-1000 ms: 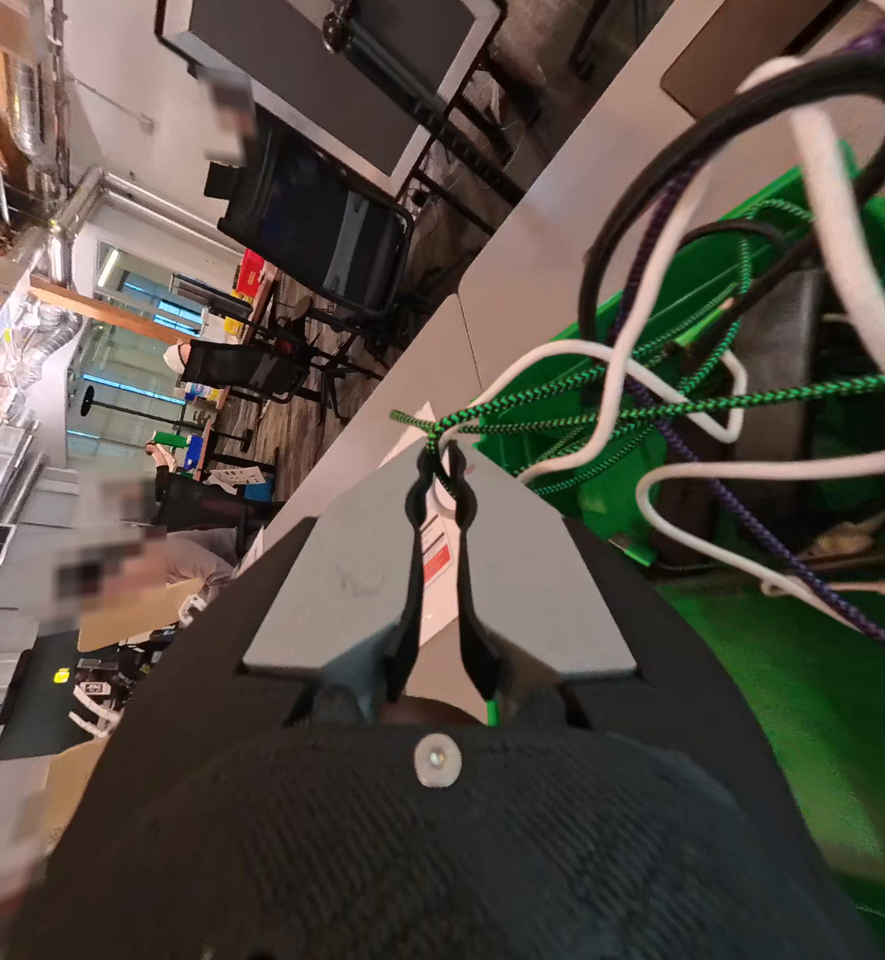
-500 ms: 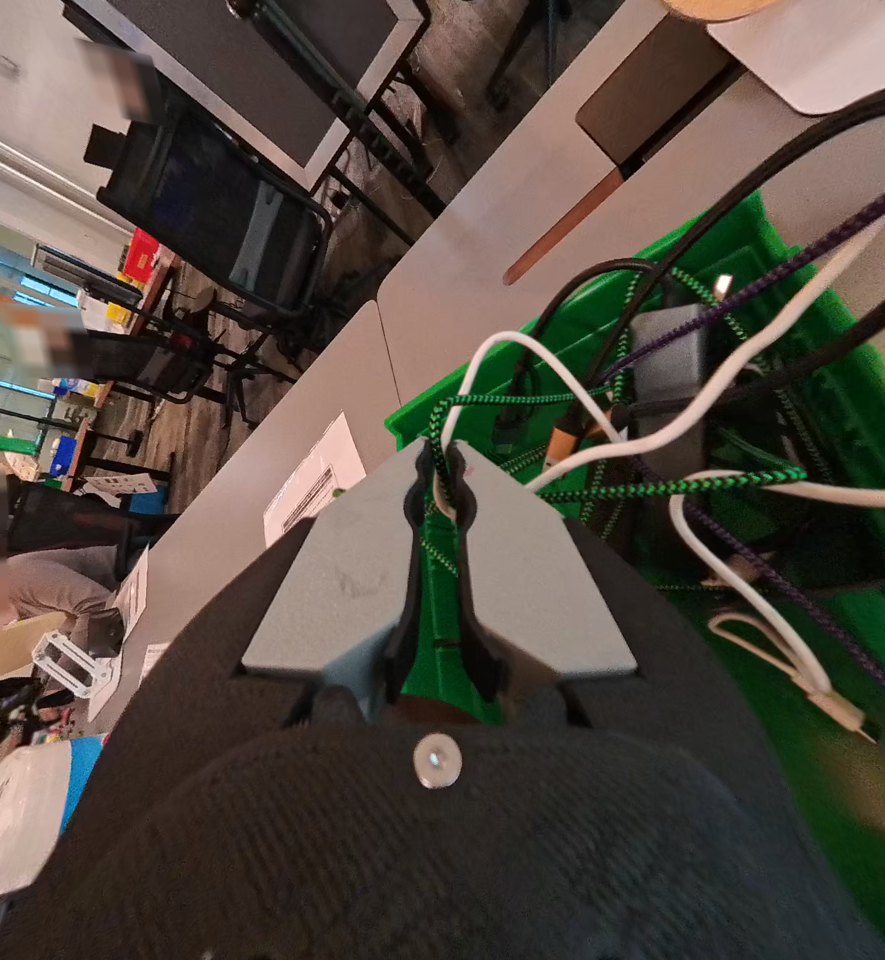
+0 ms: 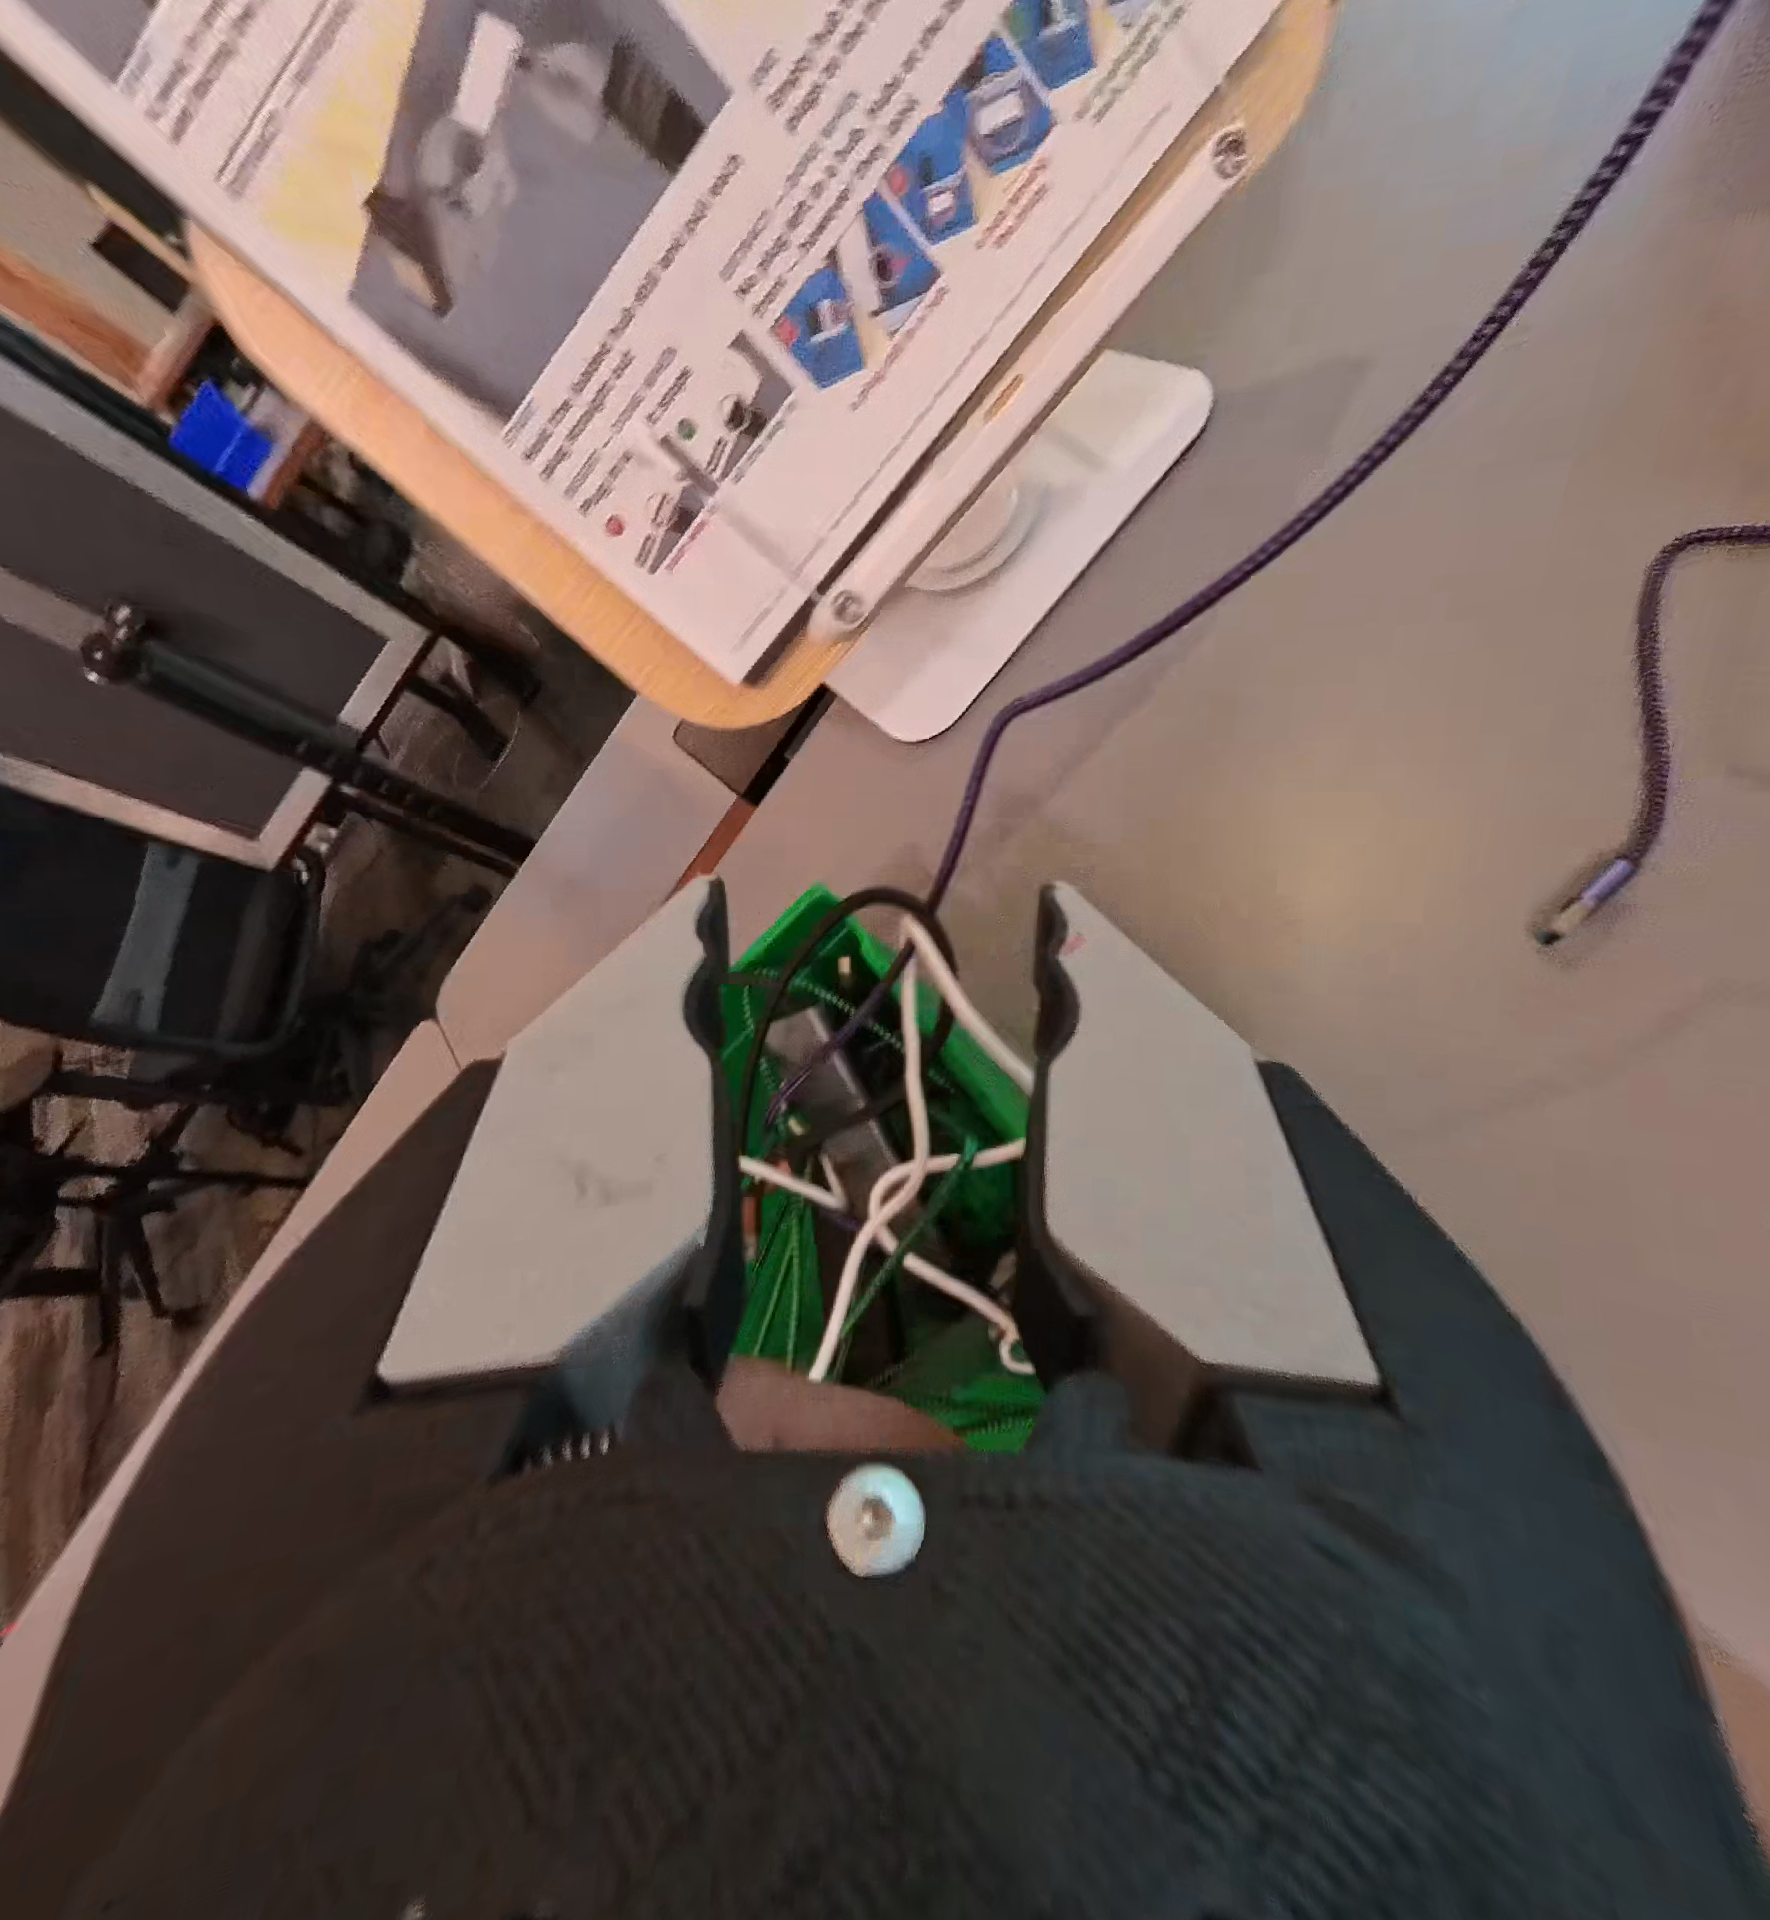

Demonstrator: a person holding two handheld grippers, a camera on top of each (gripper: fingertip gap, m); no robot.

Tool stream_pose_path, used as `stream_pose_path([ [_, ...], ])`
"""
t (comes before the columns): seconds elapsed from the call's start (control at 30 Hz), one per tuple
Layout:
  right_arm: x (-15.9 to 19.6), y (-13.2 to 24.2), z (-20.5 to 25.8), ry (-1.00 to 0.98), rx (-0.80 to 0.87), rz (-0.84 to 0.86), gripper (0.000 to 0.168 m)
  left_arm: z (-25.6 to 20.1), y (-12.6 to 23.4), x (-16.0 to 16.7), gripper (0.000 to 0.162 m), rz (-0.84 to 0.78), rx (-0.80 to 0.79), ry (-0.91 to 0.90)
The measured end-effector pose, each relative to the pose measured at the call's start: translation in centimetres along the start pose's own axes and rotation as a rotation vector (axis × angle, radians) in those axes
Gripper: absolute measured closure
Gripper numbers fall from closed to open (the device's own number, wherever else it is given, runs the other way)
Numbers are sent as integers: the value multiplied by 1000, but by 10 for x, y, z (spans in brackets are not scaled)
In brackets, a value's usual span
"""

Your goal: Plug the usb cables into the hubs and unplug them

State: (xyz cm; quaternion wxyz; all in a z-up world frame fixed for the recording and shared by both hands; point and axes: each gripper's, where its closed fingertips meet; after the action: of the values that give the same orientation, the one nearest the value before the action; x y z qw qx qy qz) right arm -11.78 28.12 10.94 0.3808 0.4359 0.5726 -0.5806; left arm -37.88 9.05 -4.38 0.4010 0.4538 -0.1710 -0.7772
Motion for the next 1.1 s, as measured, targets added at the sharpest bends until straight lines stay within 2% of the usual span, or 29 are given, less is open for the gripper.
stream_pose_path([
  [0.17, -8, 8, 4, 4, -21, -10, 168, -28, -53, -15, 108, 139, -20, -158],
  [0.2, -10, 10, 4, 9, -24, -11, 168, -25, -60, -15, 123, 162, -50, -171],
  [0.23, -11, 12, 4, 14, -26, -8, 168, -19, -64, -14, 147, 183, -95, -180],
  [0.33, 0, 14, 3, 23, -43, 44, 168, -1, -63, -15, 160, 220, -173, -153],
  [0.43, 34, 8, 3, 19, -59, 144, 168, 19, -39, -38, 162, 125, -268, -99],
  [0.57, 83, -2, 13, -46, -143, 273, 168, 56, 14, -76, 162, -79, -388, 31],
  [0.73, 127, -14, 41, -88, -260, 405, 168, 107, 76, -91, 162, -333, -478, 264],
  [0.83, 143, -19, 54, -76, -295, 455, 168, 106, 107, -110, 162, -516, -444, 286],
  [0.9, 150, -23, 60, -75, -308, 477, 168, 96, 115, -125, 162, -564, -394, 259],
  [1.1, 156, -26, 77, -123, -399, 465, 168, 44, 124, -174, 162, -643, -39, 221],
])
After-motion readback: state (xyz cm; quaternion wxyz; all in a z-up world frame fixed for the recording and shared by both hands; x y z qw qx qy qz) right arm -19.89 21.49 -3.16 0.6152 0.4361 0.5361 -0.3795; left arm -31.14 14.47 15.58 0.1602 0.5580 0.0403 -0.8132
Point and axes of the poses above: each gripper's, where its closed fingertips meet, y back along the fingers, x out of its underside, z = x × y across the jaws, and after that the axes turned 11 degrees about z, right-handed
